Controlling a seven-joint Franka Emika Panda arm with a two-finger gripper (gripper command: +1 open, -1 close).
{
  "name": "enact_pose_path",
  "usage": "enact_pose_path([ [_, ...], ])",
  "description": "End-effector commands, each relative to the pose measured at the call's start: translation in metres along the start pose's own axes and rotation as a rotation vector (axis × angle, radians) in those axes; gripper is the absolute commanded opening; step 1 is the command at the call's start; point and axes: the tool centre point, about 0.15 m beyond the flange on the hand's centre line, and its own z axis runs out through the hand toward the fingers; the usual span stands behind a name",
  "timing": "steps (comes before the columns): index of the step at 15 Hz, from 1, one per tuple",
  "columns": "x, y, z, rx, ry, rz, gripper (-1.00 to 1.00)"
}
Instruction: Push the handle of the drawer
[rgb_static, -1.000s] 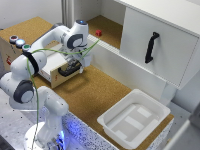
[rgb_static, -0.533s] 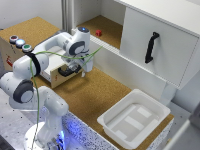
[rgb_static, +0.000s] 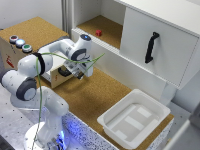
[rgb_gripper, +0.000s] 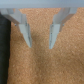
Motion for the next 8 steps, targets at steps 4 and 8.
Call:
enact_pose_path([
  [4,0.061,-0.066,0.043,-0.076,-0.064,-0.030,-1.00],
  [8,0.060,-0.093,0.047,-0.067,-0.062,-0.048,-1.00],
])
